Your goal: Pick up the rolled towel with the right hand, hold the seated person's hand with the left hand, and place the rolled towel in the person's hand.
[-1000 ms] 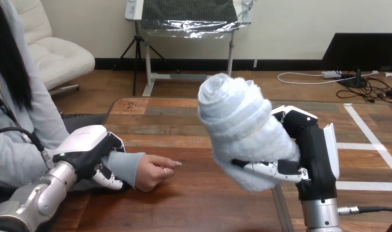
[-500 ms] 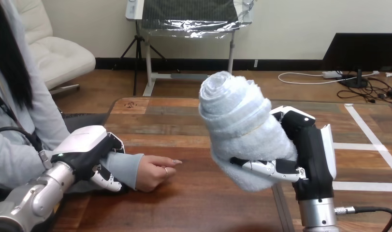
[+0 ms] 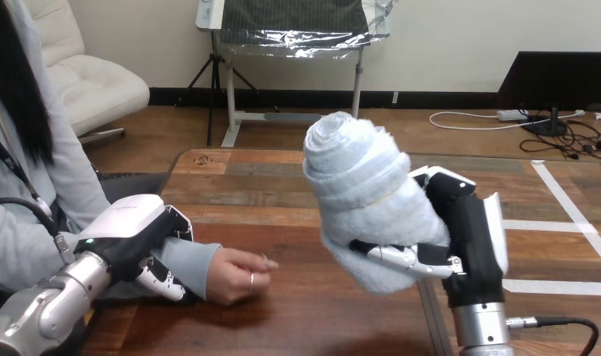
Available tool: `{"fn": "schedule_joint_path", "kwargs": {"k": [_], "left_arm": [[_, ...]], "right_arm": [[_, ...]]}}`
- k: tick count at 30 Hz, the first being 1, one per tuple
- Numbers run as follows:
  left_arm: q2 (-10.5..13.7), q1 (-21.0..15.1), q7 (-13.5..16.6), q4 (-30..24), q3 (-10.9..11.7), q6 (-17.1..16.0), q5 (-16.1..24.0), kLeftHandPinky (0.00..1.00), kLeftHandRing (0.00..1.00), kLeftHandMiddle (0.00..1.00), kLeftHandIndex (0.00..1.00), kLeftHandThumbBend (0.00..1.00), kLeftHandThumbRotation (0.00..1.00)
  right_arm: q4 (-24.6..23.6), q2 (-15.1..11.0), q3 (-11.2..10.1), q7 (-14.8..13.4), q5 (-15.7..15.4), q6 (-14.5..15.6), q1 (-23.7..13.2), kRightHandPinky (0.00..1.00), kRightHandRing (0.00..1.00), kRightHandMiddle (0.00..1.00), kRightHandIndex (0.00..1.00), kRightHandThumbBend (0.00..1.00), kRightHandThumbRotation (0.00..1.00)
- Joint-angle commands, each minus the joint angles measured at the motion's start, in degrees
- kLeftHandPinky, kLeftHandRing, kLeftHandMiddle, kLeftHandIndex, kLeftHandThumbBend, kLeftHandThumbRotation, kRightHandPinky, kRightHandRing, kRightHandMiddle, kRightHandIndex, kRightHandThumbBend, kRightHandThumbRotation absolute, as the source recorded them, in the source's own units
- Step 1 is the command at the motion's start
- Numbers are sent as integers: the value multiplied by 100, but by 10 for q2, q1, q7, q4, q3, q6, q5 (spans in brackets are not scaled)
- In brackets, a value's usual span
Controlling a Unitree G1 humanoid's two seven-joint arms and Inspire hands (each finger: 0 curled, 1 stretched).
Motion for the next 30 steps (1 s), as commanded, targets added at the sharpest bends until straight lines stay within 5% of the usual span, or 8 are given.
{"fn": "schedule_joint_path", "kwargs": {"k": [1, 30], "left_arm": [[-7, -13, -1, -56, 5, -31, -17, 23, 29, 34, 33, 95, 0], [10, 34, -27, -191, 29, -44, -45, 25, 30, 35, 34, 95, 2]], "right_arm": [[13, 5, -7, -22, -18, 5, -64, 21, 26, 35, 35, 69, 0], [86, 5, 43, -155, -170, 43, -96, 22, 27, 35, 35, 75, 0]]}}
